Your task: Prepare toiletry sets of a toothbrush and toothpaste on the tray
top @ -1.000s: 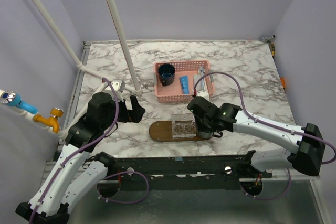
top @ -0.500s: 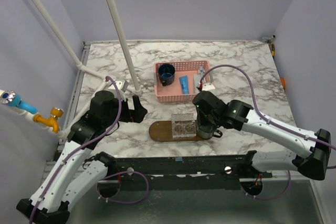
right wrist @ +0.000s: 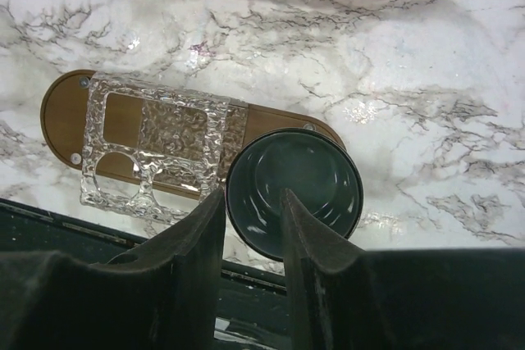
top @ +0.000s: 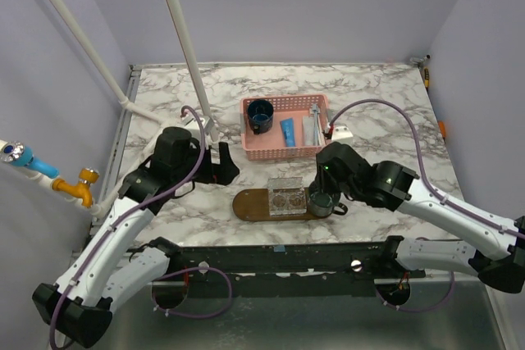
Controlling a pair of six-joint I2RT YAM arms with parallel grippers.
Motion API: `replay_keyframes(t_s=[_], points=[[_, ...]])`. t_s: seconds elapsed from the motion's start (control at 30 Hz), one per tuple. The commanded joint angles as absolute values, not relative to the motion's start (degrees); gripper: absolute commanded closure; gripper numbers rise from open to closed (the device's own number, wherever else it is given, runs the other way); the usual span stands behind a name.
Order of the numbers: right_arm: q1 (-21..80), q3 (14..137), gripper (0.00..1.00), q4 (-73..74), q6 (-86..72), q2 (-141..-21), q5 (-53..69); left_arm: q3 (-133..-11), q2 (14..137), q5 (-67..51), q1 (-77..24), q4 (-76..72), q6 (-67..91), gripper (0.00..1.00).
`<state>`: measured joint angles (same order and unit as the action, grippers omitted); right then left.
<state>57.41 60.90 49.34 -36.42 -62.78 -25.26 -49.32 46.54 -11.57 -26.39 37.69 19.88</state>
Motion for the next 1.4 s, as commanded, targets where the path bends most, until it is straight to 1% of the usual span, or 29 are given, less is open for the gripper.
replay_keyframes(t_s=[0.0, 0.4, 0.57, 0.77, 0.9, 1.0, 1.1, 1.23, 1.3, 1.37], points=[[57.8, 58.7, 0.63, 48.0, -36.9, -59.0, -28.2, -54.4, 50.4, -14.2, -27.3, 37.2, 19.9, 0.01], [57.8, 57.4, 0.6, 46.0, -36.0, -56.8, -29.6, -64.8, 62.5, -7.0, -34.5, 37.3, 24.0, 0.01], [57.8, 57.3, 0.59, 44.8, -35.6, -56.1, -29.6, -71.3, 67.8, -3.8, -37.0, 38.1, 25.4, 0.01], [57.8, 57.8, 0.58, 44.5, -35.1, -55.5, -29.4, -80.6, 75.8, -0.5, -38.1, 39.8, 26.0, 0.01], [57.8, 57.8, 0.57, 44.5, -34.8, -54.3, -29.6, -89.6, 82.6, 4.9, -38.1, 42.9, 25.2, 0.01], [57.8, 57.9, 0.56, 44.6, -34.5, -53.1, -29.9, -95.9, 87.4, 6.5, -37.3, 43.3, 24.3, 0.01], [57.8, 57.9, 0.55, 44.9, -34.3, -52.1, -30.2, -102.1, 92.9, 2.7, -34.2, 44.3, 25.9, 0.01], [57.8, 57.2, 0.54, 45.2, -34.1, -50.7, -30.7, -104.4, 98.4, -12.6, -26.9, 40.9, 30.5, 0.01], [57.8, 56.7, 0.53, 45.2, -34.0, -49.9, -30.9, -103.6, 99.3, -13.2, -25.3, 38.6, 32.0, 0.01], [57.8, 56.2, 0.53, 45.2, -34.0, -49.4, -31.2, -106.0, 101.1, -10.1, -25.1, 40.4, 31.1, 0.01]])
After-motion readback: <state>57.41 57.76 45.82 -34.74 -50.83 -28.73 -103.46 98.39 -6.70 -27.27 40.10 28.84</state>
